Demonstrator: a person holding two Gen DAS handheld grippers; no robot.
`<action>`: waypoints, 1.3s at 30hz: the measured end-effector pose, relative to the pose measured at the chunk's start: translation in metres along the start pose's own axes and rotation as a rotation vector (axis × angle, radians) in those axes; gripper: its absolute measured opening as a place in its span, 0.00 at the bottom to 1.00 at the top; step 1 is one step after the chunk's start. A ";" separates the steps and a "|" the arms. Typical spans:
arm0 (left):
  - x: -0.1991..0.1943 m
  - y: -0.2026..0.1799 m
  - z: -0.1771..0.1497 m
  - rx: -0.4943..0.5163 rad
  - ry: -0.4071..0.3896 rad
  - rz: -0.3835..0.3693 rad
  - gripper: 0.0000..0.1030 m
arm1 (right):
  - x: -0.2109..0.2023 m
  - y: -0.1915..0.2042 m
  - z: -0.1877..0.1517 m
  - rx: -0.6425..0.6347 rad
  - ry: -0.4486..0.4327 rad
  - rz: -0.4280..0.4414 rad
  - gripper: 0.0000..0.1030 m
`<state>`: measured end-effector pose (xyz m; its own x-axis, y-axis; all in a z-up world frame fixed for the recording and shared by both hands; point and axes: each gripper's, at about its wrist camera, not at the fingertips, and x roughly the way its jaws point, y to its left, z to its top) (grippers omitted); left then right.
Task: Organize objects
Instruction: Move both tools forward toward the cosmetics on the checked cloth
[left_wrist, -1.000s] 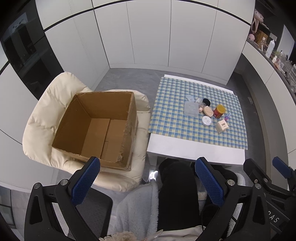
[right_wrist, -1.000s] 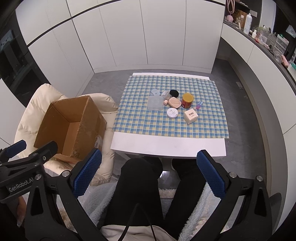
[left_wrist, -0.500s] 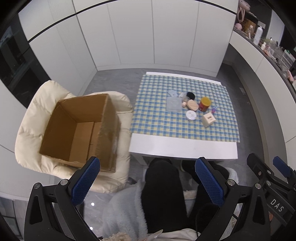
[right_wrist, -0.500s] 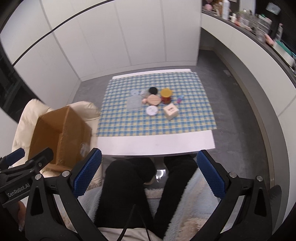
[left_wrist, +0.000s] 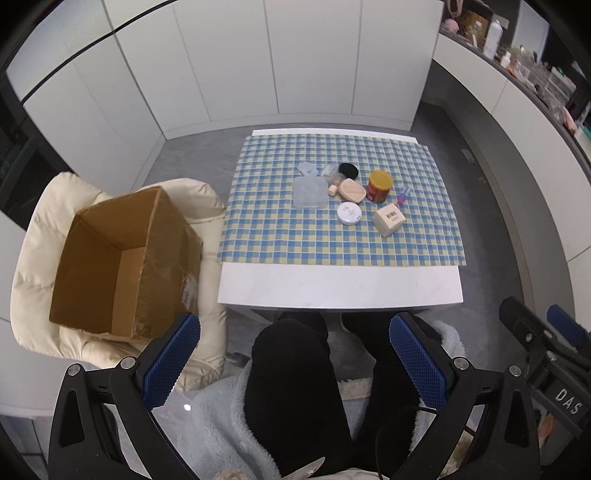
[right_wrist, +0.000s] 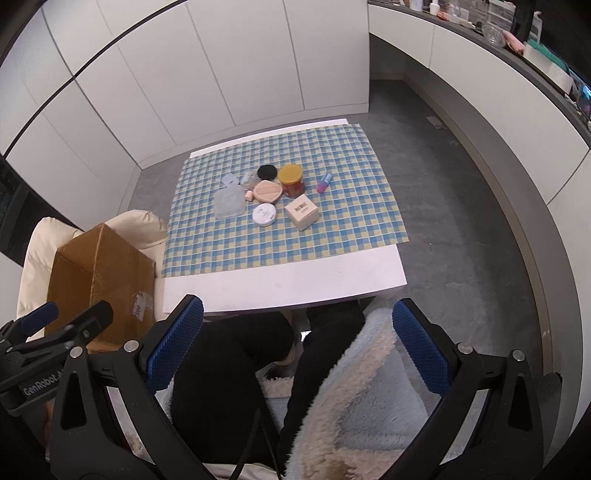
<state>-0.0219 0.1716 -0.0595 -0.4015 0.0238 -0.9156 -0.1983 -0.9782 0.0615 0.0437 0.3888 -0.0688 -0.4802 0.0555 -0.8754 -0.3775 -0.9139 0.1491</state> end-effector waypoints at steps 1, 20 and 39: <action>0.002 -0.004 0.000 0.011 -0.002 0.005 1.00 | 0.002 -0.003 0.001 0.003 0.001 0.000 1.00; 0.057 -0.036 0.024 0.068 0.026 -0.002 1.00 | 0.060 -0.038 0.022 0.044 0.049 -0.031 1.00; 0.177 -0.041 0.066 0.056 0.079 0.016 1.00 | 0.162 -0.053 0.061 0.013 0.035 -0.136 1.00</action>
<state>-0.1434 0.2290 -0.1977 -0.3339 -0.0103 -0.9425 -0.2427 -0.9653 0.0965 -0.0627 0.4714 -0.1906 -0.3961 0.1640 -0.9034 -0.4475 -0.8937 0.0339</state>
